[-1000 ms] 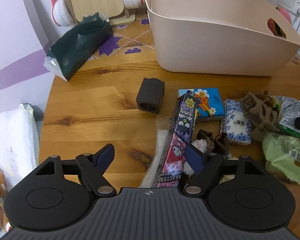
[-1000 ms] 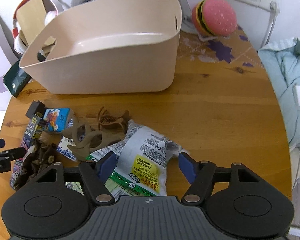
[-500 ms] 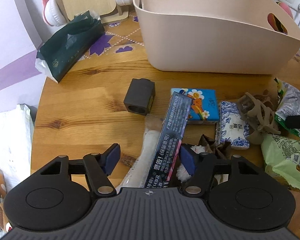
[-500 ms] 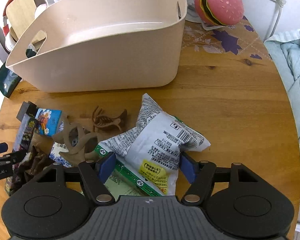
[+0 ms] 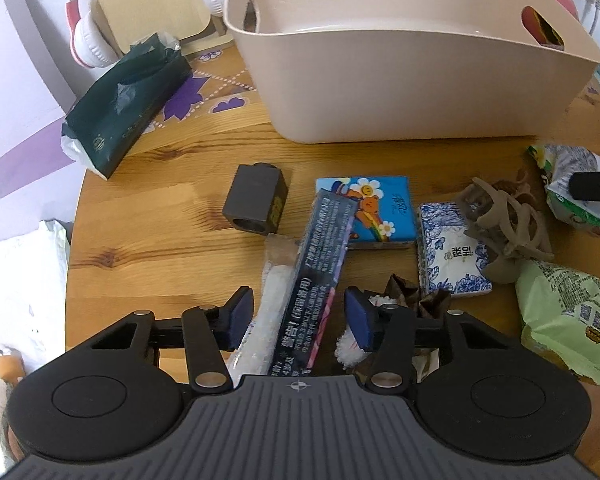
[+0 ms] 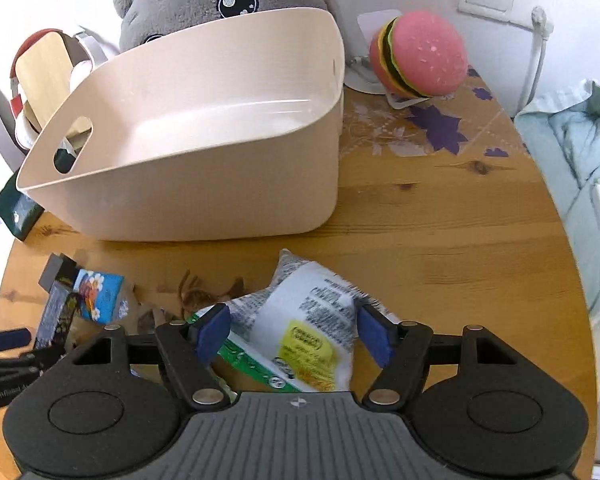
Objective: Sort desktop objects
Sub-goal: 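Close the left tool on the toothpaste box while the right tool grasps the white snack bag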
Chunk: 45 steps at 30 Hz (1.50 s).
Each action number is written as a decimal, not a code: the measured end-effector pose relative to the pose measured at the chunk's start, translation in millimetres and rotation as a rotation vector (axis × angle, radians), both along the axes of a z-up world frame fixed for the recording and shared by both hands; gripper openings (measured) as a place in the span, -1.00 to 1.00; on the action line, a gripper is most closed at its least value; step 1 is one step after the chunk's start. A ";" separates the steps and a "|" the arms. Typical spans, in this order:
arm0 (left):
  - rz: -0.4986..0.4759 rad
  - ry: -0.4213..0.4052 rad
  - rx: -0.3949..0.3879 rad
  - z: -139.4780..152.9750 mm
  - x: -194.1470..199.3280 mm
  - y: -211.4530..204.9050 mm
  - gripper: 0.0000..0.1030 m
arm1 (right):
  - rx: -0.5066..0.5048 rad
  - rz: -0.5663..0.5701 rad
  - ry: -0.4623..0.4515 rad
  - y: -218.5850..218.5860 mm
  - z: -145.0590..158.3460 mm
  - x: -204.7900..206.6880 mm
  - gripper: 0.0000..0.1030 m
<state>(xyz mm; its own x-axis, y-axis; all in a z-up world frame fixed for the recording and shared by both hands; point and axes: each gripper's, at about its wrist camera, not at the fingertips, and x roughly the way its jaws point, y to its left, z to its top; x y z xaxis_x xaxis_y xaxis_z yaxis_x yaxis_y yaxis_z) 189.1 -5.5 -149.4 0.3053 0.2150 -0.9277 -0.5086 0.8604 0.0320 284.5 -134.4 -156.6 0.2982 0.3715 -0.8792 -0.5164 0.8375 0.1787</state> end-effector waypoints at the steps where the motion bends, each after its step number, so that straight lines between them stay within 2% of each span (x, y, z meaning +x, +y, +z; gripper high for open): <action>1: -0.004 0.003 0.004 -0.1 1.5 -1.8 0.01 | 0.003 -0.007 0.007 0.6 -1.9 0.9 0.45; 5: -0.002 0.019 0.012 -1.4 8.1 -8.4 -0.06 | -0.009 -0.084 0.047 1.0 -11.8 7.6 0.49; 8: -0.014 0.023 0.015 -1.8 11.4 -12.8 -0.08 | -0.033 -0.144 0.043 -2.0 -15.7 10.2 0.51; 12: -0.017 0.033 0.018 -2.8 15.9 -15.7 -0.09 | -0.009 -0.186 0.046 -9.9 -16.2 15.6 0.54; 15: -0.001 0.029 0.013 -2.6 18.6 -15.7 -0.09 | 0.030 -0.224 0.087 -19.3 -17.9 23.1 0.54; 18: 0.006 0.029 0.005 -3.4 20.1 -14.4 -0.09 | 0.088 -0.290 0.180 -30.3 -25.6 31.6 0.63; 22: -0.013 0.024 -0.008 -7.1 20.9 -12.6 -0.21 | 0.229 -0.536 0.413 -52.4 -48.7 50.8 0.72; 23: -0.021 0.019 -0.012 -7.8 21.0 -11.7 -0.23 | 0.265 -0.582 0.428 -55.3 -50.8 53.6 0.78; 28: -0.031 -0.006 -0.046 -10.3 21.2 -8.3 -0.38 | 0.173 -0.617 0.390 -38.3 -50.7 63.9 0.78; 35: -0.062 -0.040 -0.068 -9.5 15.0 -7.5 -0.47 | 0.142 -0.664 0.330 -29.8 -47.4 55.0 0.43; 41: -0.001 -0.082 -0.115 -6.7 -1.1 3.1 -0.51 | 0.148 -0.692 0.323 -46.6 -43.4 39.8 0.13; 45: 0.031 -0.117 -0.132 -0.7 -9.6 6.7 -0.52 | 0.150 -0.700 0.307 -53.4 -42.4 26.4 0.08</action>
